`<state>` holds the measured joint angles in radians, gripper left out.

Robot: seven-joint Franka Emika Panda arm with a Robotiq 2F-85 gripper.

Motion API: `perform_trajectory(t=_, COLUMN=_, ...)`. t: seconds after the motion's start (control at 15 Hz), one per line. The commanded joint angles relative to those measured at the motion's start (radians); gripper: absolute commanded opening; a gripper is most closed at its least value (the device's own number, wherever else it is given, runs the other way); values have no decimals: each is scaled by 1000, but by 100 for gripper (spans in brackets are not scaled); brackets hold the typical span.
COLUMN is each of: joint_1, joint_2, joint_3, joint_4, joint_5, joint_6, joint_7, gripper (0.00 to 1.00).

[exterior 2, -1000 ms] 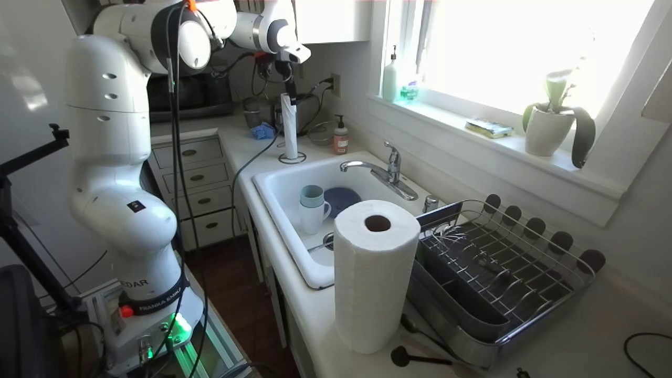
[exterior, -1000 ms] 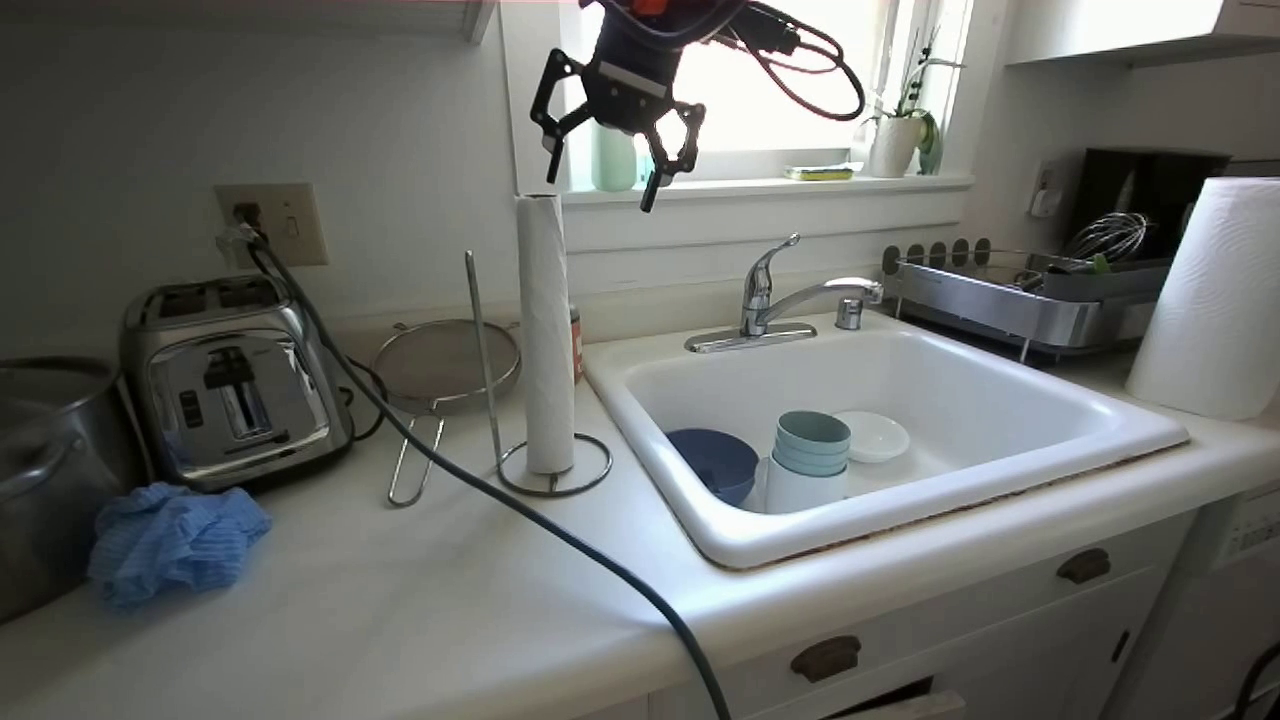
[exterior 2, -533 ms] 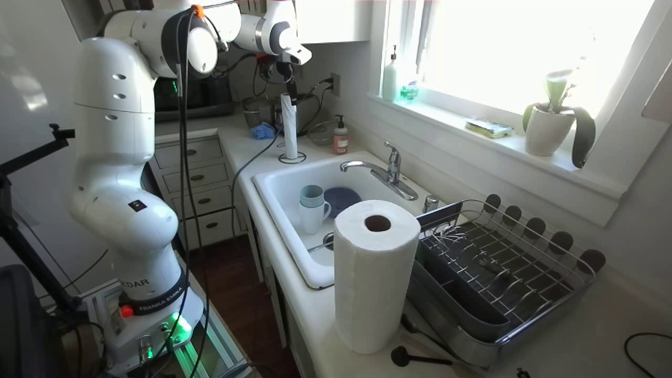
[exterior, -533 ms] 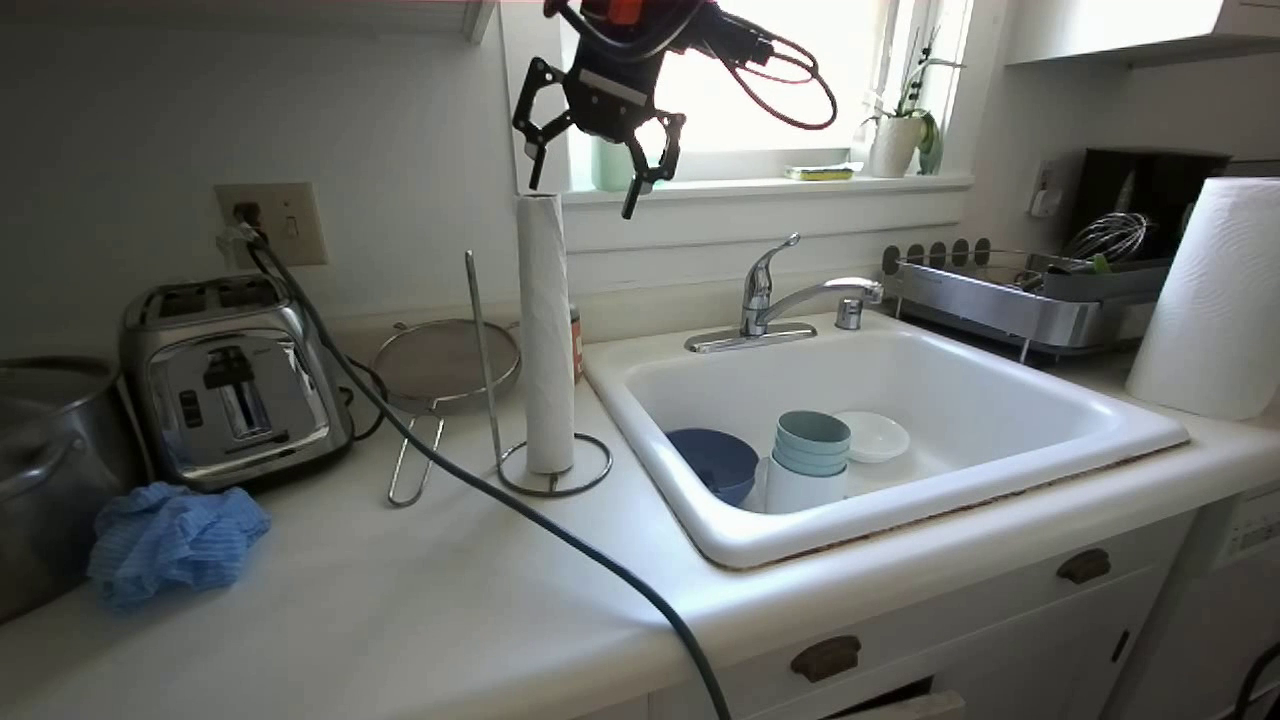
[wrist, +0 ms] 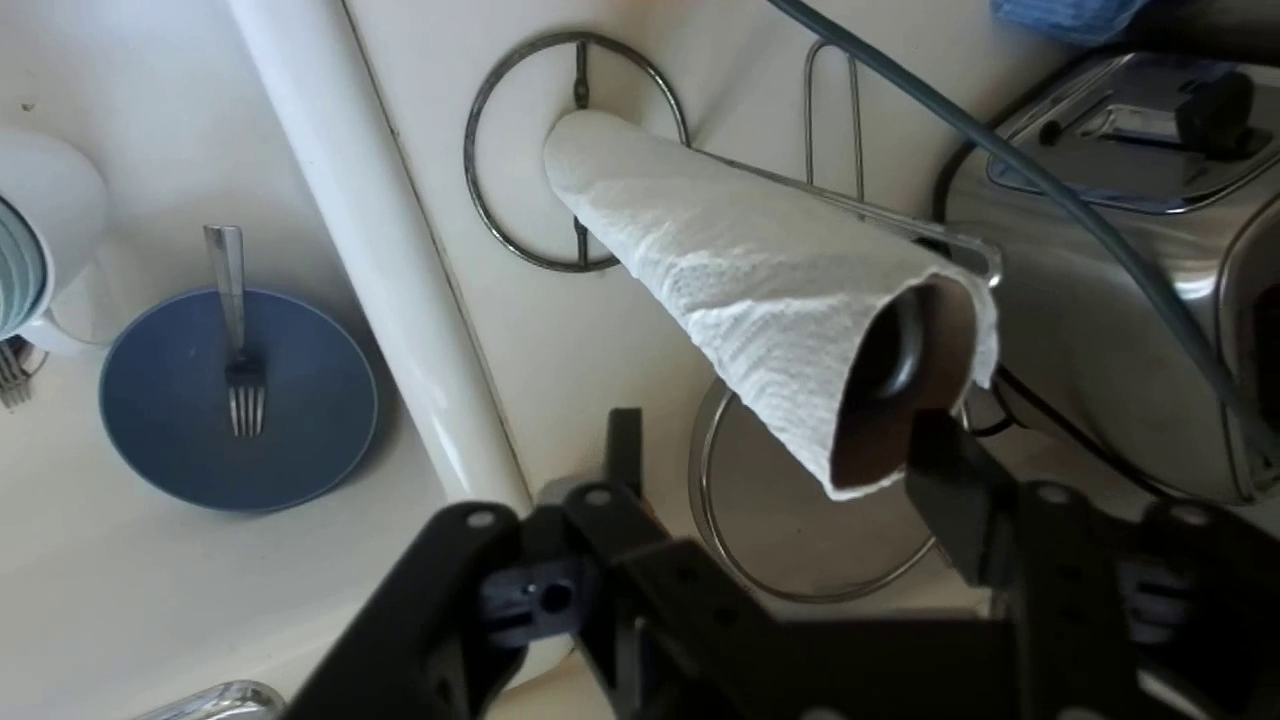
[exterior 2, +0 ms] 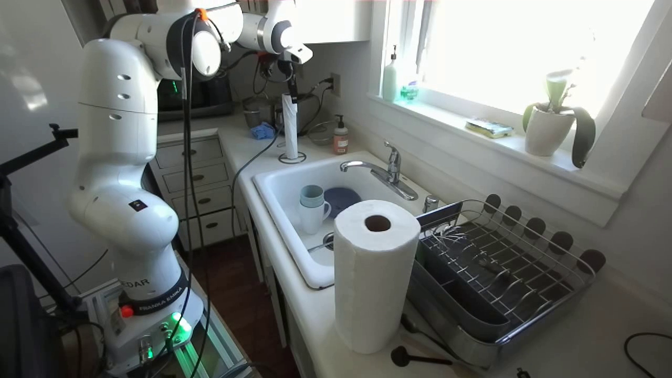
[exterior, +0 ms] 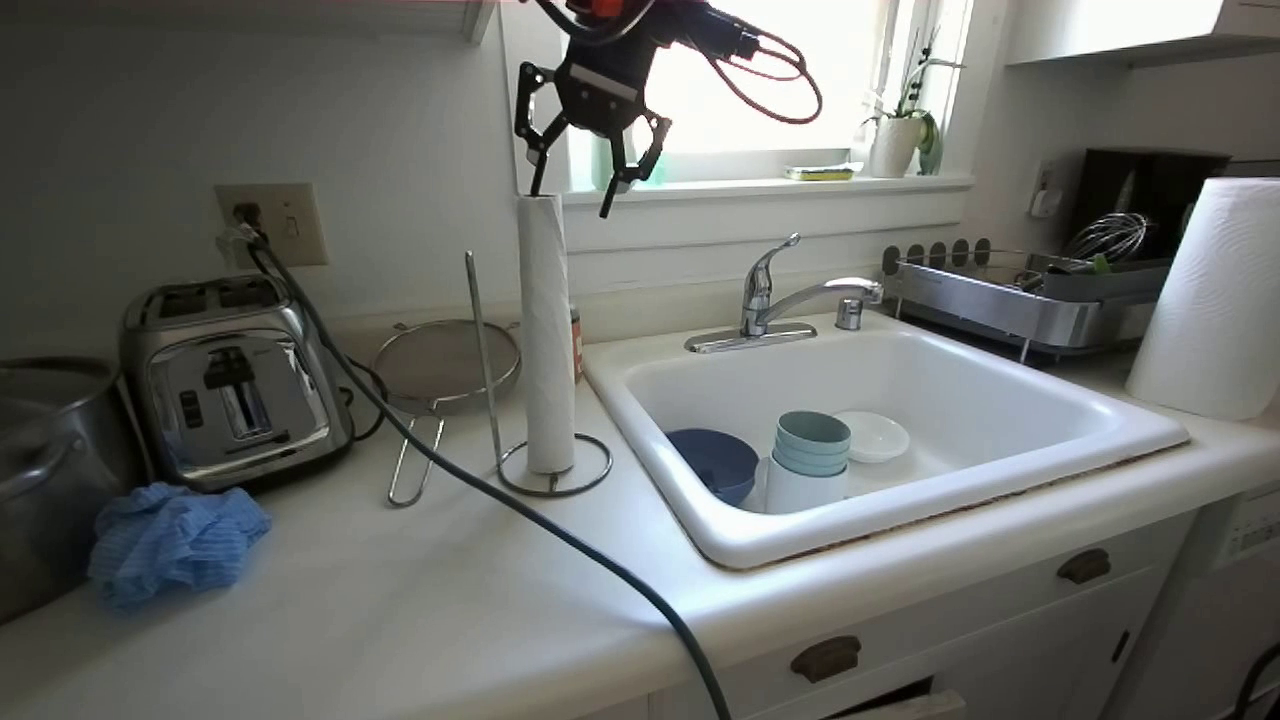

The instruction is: Take the paper towel roll off of the stand

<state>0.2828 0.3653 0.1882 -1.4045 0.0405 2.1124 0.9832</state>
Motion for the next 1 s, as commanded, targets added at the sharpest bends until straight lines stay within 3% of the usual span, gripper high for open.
perform_trajectory(t=0.0, joint_1=23, joint_2=20, joint_3=-18, joint_4=51, joint_5=17, joint_6=-31, joint_7=33, gripper=63)
perform_trajectory(t=0.27, joint_1=22, joint_2=17, joint_3=-12, joint_4=64, joint_5=34, joint_6=-46, joint_7=29, gripper=76)
perform_trajectory(t=0.4, joint_1=22, joint_2=16, joint_3=-9, joint_4=72, joint_5=48, joint_6=-64, joint_7=28, gripper=76)
perform_trajectory(t=0.67, joint_1=21, joint_2=16, joint_3=-13, joint_4=84, joint_5=57, joint_6=-133, joint_7=37, gripper=60)
perform_trajectory(t=0.73, joint_1=22, joint_2=17, joint_3=-13, joint_4=87, joint_5=57, joint_6=-143, joint_7=38, gripper=48)
perform_trajectory(t=0.93, joint_1=21, joint_2=20, joint_3=-16, joint_4=90, joint_5=54, joint_6=-158, joint_7=45, gripper=40)
